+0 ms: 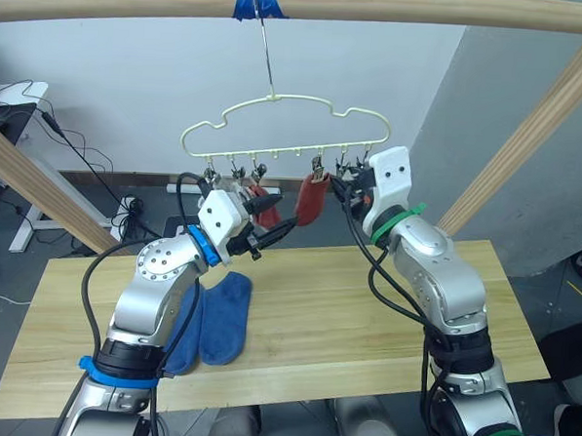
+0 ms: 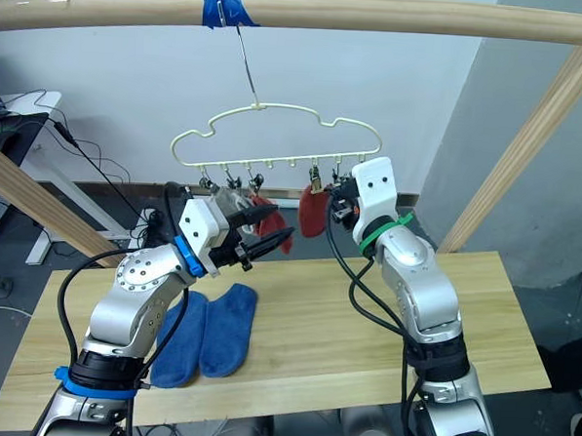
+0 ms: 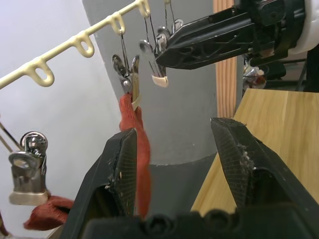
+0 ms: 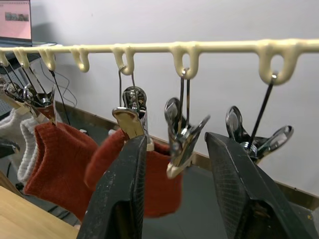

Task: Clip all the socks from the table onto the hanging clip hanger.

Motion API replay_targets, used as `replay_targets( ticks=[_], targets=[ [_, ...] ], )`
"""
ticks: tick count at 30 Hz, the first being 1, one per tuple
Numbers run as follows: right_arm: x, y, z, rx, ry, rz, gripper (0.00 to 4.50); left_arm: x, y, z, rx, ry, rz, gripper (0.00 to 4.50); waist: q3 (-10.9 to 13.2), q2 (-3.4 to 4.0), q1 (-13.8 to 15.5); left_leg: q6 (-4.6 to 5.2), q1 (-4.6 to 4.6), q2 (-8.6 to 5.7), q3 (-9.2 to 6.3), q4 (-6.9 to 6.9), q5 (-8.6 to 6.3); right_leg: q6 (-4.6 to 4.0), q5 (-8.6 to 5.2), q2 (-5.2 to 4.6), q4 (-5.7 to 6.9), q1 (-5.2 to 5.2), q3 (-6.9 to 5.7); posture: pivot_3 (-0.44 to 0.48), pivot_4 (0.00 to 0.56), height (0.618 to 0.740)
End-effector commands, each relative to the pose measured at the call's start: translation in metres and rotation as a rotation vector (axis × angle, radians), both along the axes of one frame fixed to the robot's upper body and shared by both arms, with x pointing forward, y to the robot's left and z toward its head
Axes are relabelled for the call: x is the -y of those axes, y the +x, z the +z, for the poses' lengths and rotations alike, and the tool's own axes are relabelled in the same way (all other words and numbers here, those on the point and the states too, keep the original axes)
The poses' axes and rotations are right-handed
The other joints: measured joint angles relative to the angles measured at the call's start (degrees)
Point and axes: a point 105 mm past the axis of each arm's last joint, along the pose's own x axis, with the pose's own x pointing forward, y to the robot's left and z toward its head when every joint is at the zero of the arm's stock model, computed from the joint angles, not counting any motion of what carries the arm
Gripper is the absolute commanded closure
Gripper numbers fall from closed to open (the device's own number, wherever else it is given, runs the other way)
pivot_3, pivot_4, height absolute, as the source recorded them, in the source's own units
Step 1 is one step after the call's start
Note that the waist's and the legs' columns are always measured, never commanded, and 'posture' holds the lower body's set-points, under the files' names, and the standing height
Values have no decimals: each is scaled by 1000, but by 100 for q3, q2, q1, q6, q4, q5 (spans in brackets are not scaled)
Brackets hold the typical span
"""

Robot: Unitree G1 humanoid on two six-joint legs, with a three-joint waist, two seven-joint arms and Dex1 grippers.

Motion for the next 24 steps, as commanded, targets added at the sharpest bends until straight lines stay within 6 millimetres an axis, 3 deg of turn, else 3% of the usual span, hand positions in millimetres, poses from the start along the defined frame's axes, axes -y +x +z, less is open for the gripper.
replay_targets(
  ticks=[1,12,24],
  targets=[
    [-8,1,16,65,7,14,2579,5,-5,6,44,3,-19,1900,0,0,-4,0,0,0,0,0,0,0,0,0,0,0,0,-226,168,730],
    [-27,10,17,87,-4,47,2579,2,-4,3,47,17,-10,1900,-1,0,-7,0,1,0,-1,0,0,-2,2,0,3,0,-1,-217,166,730],
    [-31,12,21,108,5,62,2579,2,-4,1,47,24,-1,1900,-2,1,-7,0,2,0,-1,1,1,-3,3,-1,8,0,-1,-211,166,730]
  ],
)
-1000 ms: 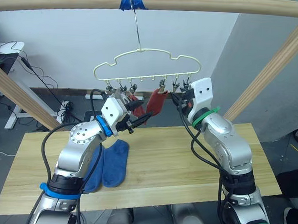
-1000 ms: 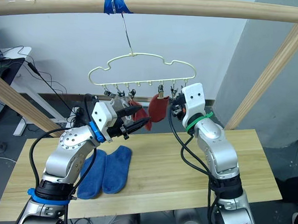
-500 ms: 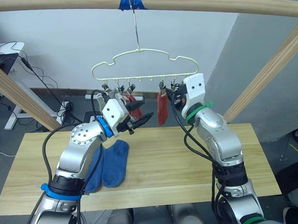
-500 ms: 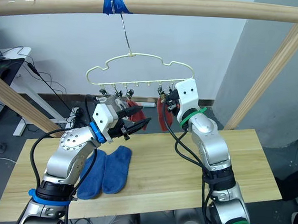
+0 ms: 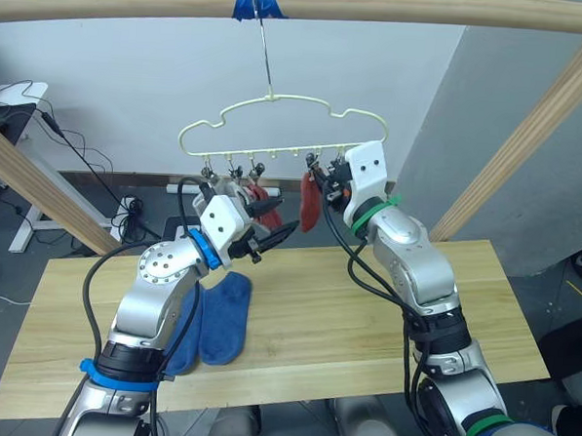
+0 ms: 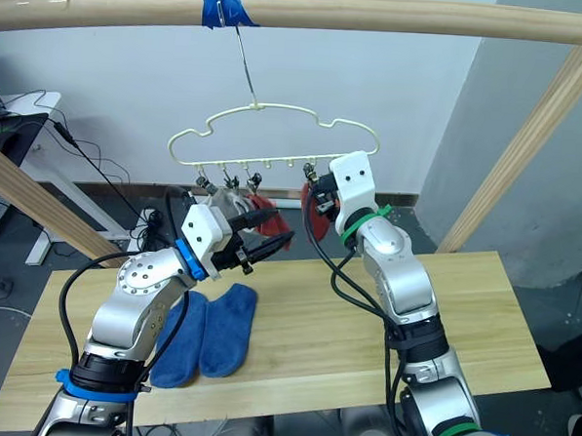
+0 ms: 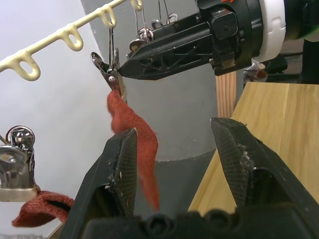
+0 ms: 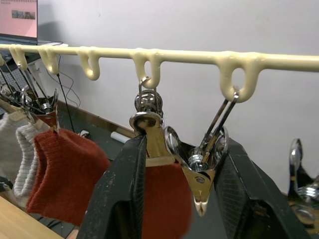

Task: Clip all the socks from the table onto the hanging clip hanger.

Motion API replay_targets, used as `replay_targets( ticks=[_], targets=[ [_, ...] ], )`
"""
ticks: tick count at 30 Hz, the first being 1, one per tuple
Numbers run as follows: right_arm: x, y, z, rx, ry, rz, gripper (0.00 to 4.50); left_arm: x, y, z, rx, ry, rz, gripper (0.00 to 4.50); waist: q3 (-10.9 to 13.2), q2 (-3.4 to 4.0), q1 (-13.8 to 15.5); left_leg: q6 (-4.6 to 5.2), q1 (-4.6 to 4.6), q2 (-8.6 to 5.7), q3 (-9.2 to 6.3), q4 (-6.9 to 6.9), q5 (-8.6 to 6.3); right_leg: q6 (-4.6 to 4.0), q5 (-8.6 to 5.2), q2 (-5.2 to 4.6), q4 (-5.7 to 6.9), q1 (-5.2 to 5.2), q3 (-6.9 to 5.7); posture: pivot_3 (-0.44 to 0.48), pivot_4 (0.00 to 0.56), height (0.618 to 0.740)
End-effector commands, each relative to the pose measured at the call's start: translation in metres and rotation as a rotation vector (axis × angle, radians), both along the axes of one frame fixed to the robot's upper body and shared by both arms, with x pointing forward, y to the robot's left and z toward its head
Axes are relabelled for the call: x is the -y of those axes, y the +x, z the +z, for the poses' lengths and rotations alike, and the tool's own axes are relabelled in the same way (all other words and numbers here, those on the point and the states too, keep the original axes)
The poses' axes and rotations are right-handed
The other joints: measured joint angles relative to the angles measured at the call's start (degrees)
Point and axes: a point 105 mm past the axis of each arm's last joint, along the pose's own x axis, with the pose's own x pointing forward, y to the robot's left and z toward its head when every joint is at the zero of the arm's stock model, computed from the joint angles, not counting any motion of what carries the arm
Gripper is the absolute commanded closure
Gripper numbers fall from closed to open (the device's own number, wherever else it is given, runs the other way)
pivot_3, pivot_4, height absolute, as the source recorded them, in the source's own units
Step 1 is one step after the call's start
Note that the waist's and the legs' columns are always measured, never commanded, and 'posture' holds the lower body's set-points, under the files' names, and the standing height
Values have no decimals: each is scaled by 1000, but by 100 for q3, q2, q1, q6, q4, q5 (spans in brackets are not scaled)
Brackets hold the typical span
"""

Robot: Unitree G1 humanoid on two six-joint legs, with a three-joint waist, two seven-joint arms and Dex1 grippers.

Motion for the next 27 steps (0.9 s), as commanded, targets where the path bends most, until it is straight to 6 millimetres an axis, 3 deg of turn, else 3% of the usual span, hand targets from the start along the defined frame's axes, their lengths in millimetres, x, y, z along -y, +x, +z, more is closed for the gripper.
replay_targets(
  ticks=[1,13,16,20,25,27],
  targets=[
    [-5,-3,20,78,16,21,2579,3,-4,7,43,-1,-11,1900,0,0,-1,0,0,0,0,0,0,0,0,0,1,0,0,-210,165,730],
    [-4,-2,22,78,29,15,2579,4,-4,7,41,1,-12,1900,-2,0,-1,0,1,0,0,1,1,0,0,0,6,0,0,-213,165,730],
    [-4,-2,22,76,35,12,3151,4,-4,6,40,3,-7,1900,-3,0,-1,0,2,0,0,2,1,-1,0,0,9,0,0,-213,165,730],
    [-2,-1,23,77,36,8,4316,-3,-3,1,36,14,34,1900,-3,0,-3,0,6,0,1,3,1,0,0,0,15,0,1,-211,167,730],
    [-2,0,23,75,41,6,4439,-16,-4,-14,11,36,104,1900,-5,0,-4,0,9,0,1,4,2,0,0,0,24,-1,2,-209,168,730],
    [-2,0,22,74,43,7,4439,-27,-8,-32,-36,48,159,1900,-7,1,-9,1,10,0,1,4,3,0,0,0,27,-1,3,-206,170,730]
  ],
)
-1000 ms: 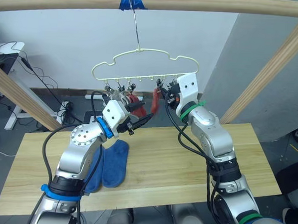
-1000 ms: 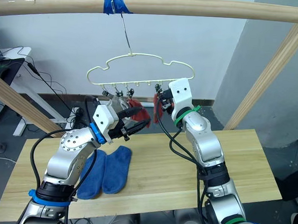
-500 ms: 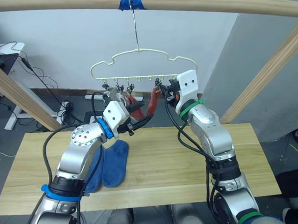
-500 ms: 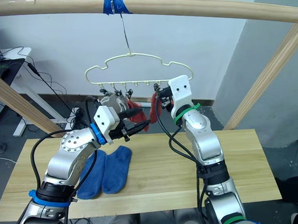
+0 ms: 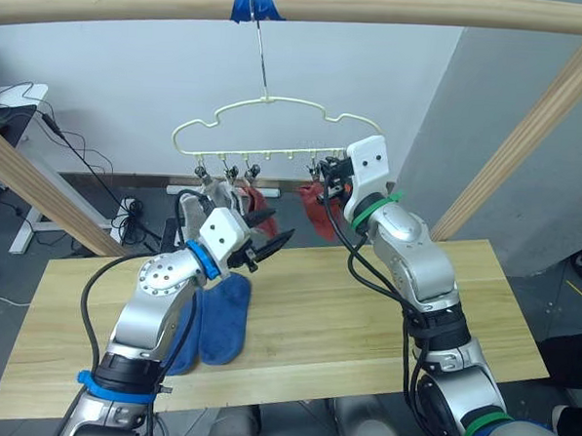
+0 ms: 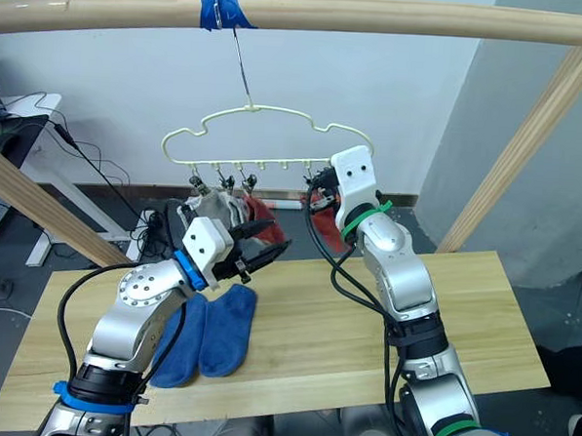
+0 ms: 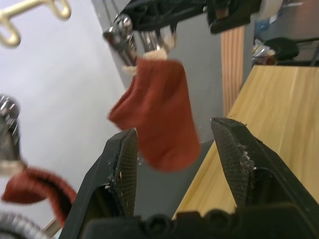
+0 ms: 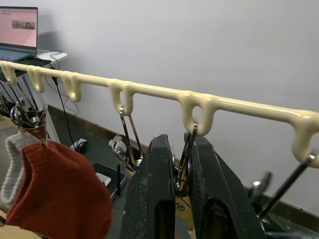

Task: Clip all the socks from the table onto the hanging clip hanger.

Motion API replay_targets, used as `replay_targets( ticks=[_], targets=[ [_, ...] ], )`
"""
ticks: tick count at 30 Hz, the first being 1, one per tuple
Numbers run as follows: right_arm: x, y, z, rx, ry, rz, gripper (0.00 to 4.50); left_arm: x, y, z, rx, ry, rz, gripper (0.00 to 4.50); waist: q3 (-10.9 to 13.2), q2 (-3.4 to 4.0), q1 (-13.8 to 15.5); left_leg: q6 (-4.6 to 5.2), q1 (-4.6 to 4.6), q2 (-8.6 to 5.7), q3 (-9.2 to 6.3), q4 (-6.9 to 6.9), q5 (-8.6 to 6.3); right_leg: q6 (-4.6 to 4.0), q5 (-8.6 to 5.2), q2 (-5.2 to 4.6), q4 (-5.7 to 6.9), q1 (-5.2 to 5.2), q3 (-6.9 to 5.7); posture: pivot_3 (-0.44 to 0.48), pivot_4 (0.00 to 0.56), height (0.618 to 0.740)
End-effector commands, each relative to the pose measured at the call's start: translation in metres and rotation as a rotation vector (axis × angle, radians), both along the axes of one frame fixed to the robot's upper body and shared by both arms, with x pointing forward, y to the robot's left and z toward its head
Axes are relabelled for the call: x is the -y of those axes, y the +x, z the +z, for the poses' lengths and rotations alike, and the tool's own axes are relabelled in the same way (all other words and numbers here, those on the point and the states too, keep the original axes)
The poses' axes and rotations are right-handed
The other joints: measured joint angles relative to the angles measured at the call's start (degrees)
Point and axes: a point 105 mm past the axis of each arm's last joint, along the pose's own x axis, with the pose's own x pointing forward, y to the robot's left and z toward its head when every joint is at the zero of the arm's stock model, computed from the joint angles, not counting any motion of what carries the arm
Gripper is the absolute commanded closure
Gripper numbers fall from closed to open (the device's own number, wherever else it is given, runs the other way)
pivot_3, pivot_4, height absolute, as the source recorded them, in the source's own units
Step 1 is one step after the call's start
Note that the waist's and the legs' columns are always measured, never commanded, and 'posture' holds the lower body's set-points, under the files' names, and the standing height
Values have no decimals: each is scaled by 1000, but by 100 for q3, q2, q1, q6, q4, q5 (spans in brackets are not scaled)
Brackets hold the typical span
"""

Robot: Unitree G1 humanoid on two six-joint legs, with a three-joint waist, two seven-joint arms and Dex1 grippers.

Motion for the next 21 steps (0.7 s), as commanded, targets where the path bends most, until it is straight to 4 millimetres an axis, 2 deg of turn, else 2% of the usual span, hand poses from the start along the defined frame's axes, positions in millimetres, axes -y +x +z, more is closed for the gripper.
replay_targets(
  ticks=[1,2,8,9,11,21],
  targets=[
    [-2,-2,18,61,26,12,4439,-23,-5,-17,-31,-1,125,1900,-5,1,-14,0,2,0,0,-1,0,0,0,0,1,0,1,-206,171,730],
    [-2,-2,18,60,26,13,4439,-30,-6,-26,-78,-27,171,1900,-6,1,-17,0,6,1,4,-2,0,0,0,0,3,0,4,-203,172,730],
    [-2,-4,17,53,25,23,4439,-66,-16,-80,-284,-73,474,163,-7,-1,25,2,5,-1,1,5,1,0,0,0,11,0,2,-197,177,730],
    [-2,-4,17,52,24,25,4439,-69,-18,-88,-317,-79,500,0,-7,-1,38,2,5,-1,-1,8,1,0,0,0,15,0,2,-196,177,730],
    [-3,-4,17,50,22,31,4439,-71,-20,-101,-384,-98,523,0,-7,-1,57,3,6,-2,-1,10,2,0,0,0,21,0,1,-193,179,730],
    [-7,-6,16,44,12,59,4439,-66,-15,-140,-477,51,502,0,-8,-2,128,6,14,-2,-1,13,4,-2,1,3,38,0,1,-197,183,730]
  ],
)
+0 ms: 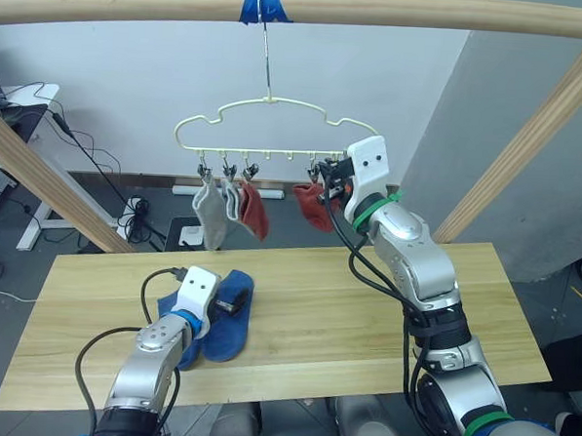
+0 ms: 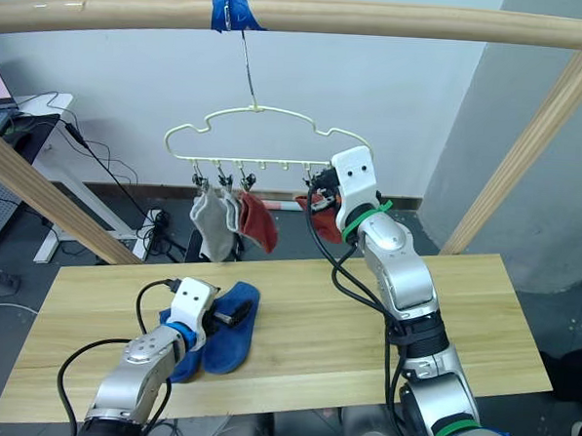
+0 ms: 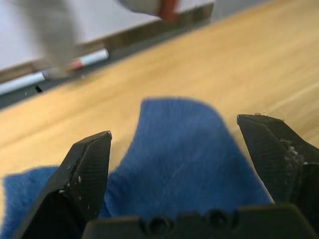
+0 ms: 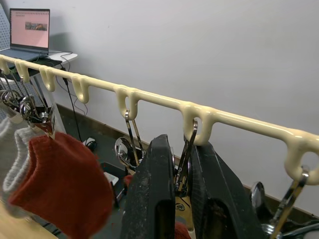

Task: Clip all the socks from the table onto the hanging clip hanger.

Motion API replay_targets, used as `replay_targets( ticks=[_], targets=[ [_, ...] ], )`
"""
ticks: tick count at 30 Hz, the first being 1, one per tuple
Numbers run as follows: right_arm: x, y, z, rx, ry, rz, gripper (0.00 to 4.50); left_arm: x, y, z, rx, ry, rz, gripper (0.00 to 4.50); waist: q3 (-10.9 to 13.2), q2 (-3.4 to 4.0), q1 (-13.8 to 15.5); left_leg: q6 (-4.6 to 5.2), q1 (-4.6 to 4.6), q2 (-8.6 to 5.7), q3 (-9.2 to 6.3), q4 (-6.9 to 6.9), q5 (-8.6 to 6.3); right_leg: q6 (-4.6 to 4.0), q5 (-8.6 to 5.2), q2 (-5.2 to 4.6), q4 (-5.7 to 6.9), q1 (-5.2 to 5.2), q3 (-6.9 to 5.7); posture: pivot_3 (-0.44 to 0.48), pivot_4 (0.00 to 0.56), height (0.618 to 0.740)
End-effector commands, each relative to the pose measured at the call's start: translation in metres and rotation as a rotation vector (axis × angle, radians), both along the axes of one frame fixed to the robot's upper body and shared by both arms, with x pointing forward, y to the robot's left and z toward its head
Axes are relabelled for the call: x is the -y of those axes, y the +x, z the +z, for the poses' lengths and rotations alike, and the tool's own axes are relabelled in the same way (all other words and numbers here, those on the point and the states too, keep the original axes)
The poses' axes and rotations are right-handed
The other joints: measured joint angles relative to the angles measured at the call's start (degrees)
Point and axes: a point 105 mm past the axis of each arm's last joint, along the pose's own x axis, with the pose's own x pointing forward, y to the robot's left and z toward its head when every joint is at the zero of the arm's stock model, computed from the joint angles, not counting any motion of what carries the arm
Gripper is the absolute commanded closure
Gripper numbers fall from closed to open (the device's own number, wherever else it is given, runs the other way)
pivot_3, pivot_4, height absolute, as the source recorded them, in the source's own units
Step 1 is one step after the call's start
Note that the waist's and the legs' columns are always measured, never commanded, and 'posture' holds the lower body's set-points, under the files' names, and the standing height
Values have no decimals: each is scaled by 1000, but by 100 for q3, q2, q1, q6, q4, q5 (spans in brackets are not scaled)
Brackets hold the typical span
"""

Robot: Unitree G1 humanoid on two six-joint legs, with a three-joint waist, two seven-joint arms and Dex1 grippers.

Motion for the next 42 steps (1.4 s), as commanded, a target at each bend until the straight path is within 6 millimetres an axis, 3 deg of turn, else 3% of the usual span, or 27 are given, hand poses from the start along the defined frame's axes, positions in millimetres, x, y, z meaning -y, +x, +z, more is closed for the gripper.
replay_targets(
  ticks=[1,2,5,12,18,23,30,37,42],
  targets=[
    [-6,-6,17,56,13,31,4439,2,3,-4,-7,47,-22,0,0,0,1,0,0,0,0,0,0,0,0,0,0,0,0,-197,183,730],
    [-6,-6,17,54,14,32,4439,3,2,-7,-15,61,-36,0,0,0,1,0,0,0,0,0,0,0,0,0,0,0,1,-208,186,730],
    [-7,-7,17,50,17,33,4439,4,-2,-17,-54,109,-55,622,0,0,0,0,0,0,0,-1,0,0,0,-1,-1,0,0,-210,186,730],
    [-8,-8,17,46,26,37,4439,1,-4,-23,-59,193,-77,2612,-15,-1,-2,0,7,1,1,-1,1,0,0,-1,4,0,2,-212,185,730],
    [-7,-8,17,44,27,36,4439,4,0,-14,33,248,-145,4380,-15,-1,-3,3,9,1,1,-2,3,-3,2,0,5,1,2,-214,186,730],
    [-5,-8,17,43,27,30,4439,47,12,32,231,196,-411,4500,-15,-1,10,2,4,0,1,-3,3,-3,2,0,2,0,1,-214,186,730],
    [-4,-8,17,42,26,23,4439,104,14,83,366,22,-667,4500,-15,-1,8,1,-5,0,1,-12,4,-3,2,-1,-19,0,0,-214,186,730],
    [-3,-8,17,40,24,20,4439,147,37,115,489,-48,-668,4500,-16,-2,3,2,-7,-1,1,-14,4,-3,2,-1,-29,1,-1,-238,184,730],
    [-3,-9,17,38,22,22,4439,160,52,126,546,-74,-614,4500,-16,-2,-24,2,-8,-1,1,-16,4,-3,2,-1,-33,0,-1,-247,181,730]
  ],
)
